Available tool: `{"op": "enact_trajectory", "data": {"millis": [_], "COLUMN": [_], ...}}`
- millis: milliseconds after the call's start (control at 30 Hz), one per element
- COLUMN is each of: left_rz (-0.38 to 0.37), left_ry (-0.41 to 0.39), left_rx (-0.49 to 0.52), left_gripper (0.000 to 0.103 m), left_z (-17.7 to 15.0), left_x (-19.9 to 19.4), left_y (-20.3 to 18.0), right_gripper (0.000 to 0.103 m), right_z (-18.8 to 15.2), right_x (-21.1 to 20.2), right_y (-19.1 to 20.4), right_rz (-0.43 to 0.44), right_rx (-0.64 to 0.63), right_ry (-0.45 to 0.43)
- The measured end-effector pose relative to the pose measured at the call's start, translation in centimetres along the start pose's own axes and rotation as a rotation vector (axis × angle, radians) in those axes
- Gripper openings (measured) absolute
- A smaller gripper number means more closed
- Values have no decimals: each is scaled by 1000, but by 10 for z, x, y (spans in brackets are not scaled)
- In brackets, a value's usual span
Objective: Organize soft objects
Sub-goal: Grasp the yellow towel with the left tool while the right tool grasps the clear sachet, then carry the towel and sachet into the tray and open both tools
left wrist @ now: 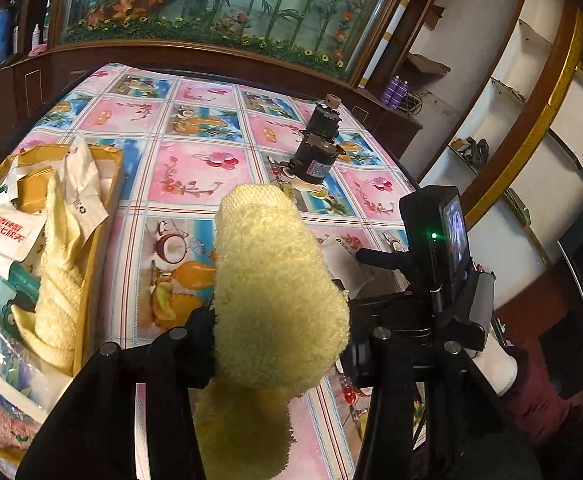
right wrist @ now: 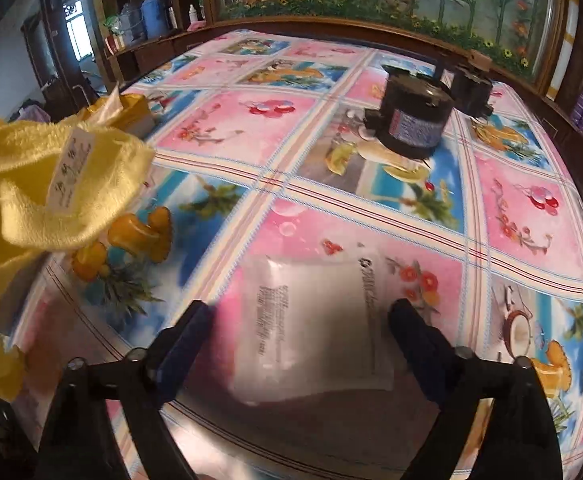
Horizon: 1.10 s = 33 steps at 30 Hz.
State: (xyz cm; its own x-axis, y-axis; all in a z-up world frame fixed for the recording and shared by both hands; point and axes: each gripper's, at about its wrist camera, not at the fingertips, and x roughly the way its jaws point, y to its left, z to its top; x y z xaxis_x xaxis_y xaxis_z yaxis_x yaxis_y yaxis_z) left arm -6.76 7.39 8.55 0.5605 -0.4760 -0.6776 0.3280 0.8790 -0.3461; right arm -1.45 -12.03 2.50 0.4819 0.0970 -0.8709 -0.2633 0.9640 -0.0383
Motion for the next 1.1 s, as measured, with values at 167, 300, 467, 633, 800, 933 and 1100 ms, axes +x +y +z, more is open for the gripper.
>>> {"op": "enact_trajectory", "data": {"millis": [167,300,467,633,800,933,1100], "left_rz": [12,34,112,210,229,251,314], "left_ry": [-46,-112,-201,-235,-218,-191,-138], "left_rx": [-24,-52,-130,-211,-247,-234,-204], "left_gripper": [45,45,45,45,46,46,46], "left_z": [-5,-3,1,1,8,26,53], "left_x": [-26,-59,-101,-115,-107,-90,-58], "left_y": [15,35,78,121,146,161,187], "right_gripper": [49,49,49,49,50,50,50], "right_z": [-3,-11,-1,17,36,53,71], "right_x": [-9,-24,-52,-72,-77,-73,-63], "right_y": [14,8,14,42,87,121,159], "right_rz": [29,89,100,200,293,337,389], "right_rx": [-13,47,53,29,-42,-98,-149], "right_ry": [8,-11,-74,-127,-136,-132,-116]}}
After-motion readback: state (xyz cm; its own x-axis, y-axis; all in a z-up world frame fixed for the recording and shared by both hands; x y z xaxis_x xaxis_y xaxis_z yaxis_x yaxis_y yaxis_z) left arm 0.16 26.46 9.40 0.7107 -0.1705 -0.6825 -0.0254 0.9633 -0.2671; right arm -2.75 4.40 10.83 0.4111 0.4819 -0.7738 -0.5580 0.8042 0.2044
